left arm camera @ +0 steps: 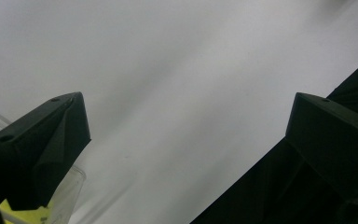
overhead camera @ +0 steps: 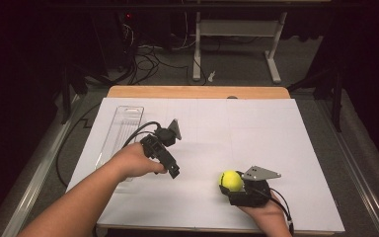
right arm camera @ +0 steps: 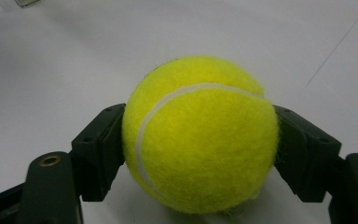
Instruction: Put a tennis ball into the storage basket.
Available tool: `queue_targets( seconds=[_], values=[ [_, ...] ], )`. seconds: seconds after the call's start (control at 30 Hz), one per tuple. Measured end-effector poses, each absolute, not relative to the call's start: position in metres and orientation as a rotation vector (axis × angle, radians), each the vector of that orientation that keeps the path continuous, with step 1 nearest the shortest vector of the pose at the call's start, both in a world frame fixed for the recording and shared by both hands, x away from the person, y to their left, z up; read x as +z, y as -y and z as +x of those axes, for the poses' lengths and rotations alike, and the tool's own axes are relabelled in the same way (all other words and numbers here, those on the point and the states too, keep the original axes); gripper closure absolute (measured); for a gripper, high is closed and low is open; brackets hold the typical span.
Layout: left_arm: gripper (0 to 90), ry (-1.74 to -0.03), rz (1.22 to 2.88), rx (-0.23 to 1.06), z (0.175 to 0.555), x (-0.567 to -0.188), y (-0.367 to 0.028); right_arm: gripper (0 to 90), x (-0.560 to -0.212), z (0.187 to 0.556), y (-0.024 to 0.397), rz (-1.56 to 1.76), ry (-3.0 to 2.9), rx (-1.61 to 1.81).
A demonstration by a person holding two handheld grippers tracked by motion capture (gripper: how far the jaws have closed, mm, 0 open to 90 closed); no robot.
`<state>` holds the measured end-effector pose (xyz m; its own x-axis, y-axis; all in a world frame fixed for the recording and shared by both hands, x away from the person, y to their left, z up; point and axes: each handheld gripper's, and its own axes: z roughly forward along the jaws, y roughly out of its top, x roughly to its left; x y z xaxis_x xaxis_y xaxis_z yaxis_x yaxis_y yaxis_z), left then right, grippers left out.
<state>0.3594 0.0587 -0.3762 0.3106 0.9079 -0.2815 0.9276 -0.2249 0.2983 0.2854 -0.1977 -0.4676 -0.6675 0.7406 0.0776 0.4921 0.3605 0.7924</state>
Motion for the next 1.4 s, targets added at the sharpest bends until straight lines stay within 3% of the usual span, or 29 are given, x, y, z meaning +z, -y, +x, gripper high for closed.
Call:
queue_targets(
  seconds=[0.53, 1.4],
  values=[
    [0.7, -1.633, 2.175, -0.073, 0.359, -0.376, -0.057, 27.9, -0.463, 0.284, 0.200, 1.093, -2.302, 1.233],
    [0.7, -1.638, 2.151, -0.118, 0.361, -0.375, -0.062, 27.9, -0.413, 0.291, 0.196, 0.975, -2.058, 1.386]
  ],
)
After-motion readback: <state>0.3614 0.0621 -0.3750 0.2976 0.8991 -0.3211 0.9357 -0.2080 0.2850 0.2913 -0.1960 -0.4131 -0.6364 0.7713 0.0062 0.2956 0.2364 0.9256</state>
